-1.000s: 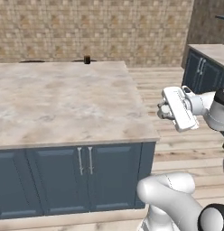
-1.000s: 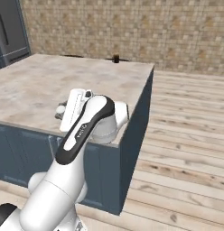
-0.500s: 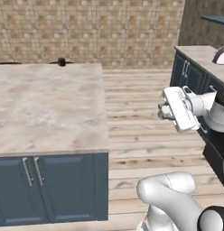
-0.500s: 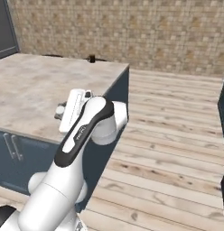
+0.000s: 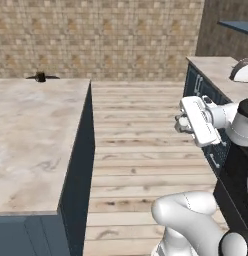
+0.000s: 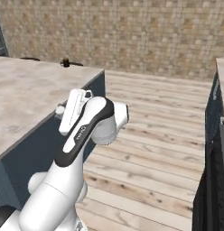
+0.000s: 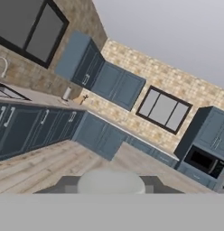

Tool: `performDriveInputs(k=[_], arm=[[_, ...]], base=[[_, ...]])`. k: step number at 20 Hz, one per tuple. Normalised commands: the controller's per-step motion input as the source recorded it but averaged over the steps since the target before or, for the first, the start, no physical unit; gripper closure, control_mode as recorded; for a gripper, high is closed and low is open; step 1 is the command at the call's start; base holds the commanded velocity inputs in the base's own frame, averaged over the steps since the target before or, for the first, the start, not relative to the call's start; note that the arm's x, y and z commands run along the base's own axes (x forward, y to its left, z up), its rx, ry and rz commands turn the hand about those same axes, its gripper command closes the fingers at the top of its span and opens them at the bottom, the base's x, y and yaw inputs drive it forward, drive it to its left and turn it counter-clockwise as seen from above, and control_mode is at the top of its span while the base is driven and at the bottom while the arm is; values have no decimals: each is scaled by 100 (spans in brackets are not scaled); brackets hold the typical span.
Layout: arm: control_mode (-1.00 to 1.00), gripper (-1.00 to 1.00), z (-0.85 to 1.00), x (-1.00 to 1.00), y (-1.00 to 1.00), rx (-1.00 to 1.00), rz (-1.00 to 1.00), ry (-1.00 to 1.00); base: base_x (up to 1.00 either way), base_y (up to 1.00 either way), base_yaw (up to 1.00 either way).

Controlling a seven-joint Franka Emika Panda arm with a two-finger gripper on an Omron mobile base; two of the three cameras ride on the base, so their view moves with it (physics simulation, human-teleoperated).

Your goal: Pick up the marshmallow and place it in the cup of hot chocolate on the dining counter.

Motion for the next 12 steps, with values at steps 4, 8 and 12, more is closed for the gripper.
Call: performDriveInputs(k=[4,8,12], arm=[[100,100,0,0,0,0,0,0],[100,100,0,0,0,0,0,0],[100,100,0,0,0,0,0,0]], base=[[100,-100,10],[100,-90,12],[100,-31,8]])
